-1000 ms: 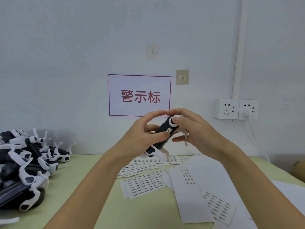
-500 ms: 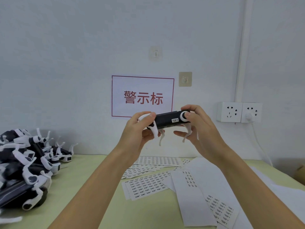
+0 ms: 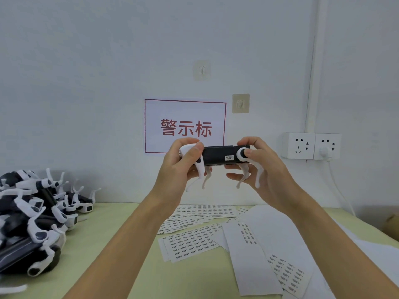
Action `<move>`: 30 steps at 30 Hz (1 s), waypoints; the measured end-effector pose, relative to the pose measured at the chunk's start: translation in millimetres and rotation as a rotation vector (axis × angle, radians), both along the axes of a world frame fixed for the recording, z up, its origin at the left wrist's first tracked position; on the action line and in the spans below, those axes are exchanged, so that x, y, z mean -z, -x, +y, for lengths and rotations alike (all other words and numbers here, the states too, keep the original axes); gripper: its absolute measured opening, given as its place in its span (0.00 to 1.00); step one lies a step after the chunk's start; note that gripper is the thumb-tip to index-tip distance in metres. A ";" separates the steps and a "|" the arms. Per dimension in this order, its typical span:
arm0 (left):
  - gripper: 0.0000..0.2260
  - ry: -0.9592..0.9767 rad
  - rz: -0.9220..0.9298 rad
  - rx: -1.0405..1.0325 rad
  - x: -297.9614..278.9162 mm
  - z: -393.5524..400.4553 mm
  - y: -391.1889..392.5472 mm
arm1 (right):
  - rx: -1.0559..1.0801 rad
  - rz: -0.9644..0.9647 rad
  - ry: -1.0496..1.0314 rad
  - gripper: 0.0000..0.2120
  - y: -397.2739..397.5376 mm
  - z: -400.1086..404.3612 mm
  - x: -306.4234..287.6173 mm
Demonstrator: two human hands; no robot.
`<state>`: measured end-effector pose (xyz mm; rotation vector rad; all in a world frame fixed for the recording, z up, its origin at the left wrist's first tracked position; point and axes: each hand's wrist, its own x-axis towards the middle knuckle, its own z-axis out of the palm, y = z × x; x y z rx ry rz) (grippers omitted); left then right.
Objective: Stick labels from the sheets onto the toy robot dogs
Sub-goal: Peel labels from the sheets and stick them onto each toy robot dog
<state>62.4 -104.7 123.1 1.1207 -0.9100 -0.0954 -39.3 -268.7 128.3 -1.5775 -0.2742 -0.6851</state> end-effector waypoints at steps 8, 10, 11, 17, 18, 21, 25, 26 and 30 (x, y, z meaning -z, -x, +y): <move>0.21 -0.072 -0.034 -0.041 3.5 -5.3 -2.8 | -0.014 0.157 0.092 0.13 7.3 -13.7 -2.2; 0.20 -0.131 -0.043 -0.037 4.7 -7.3 -4.7 | -0.015 0.234 0.145 0.15 10.7 -17.2 -2.2; 0.19 -0.161 -0.046 -0.036 5.7 -8.1 -5.9 | -0.030 0.277 0.152 0.16 12.3 -18.5 -1.7; 0.20 -0.294 -0.032 -0.028 13.9 -16.1 -0.2 | 0.050 0.477 0.357 0.18 18.3 -21.6 1.4; 0.20 -0.287 -0.012 -0.020 14.6 -18.7 1.2 | 0.104 0.474 0.411 0.17 19.5 -22.0 -0.3; 0.20 -0.248 0.042 0.003 16.8 -25.9 3.2 | 0.196 0.462 0.509 0.15 28.5 -21.9 -7.9; 0.25 -0.309 0.088 0.022 26.3 -39.3 9.7 | 0.284 0.504 0.538 0.21 43.2 -31.8 -17.0; 0.24 -0.328 0.094 0.028 30.6 -44.2 11.8 | 0.303 0.525 0.531 0.22 47.4 -37.3 -18.1; 0.14 -0.455 -0.012 0.024 51.3 -58.3 25.2 | 0.343 0.592 0.390 0.26 67.2 -71.1 -13.1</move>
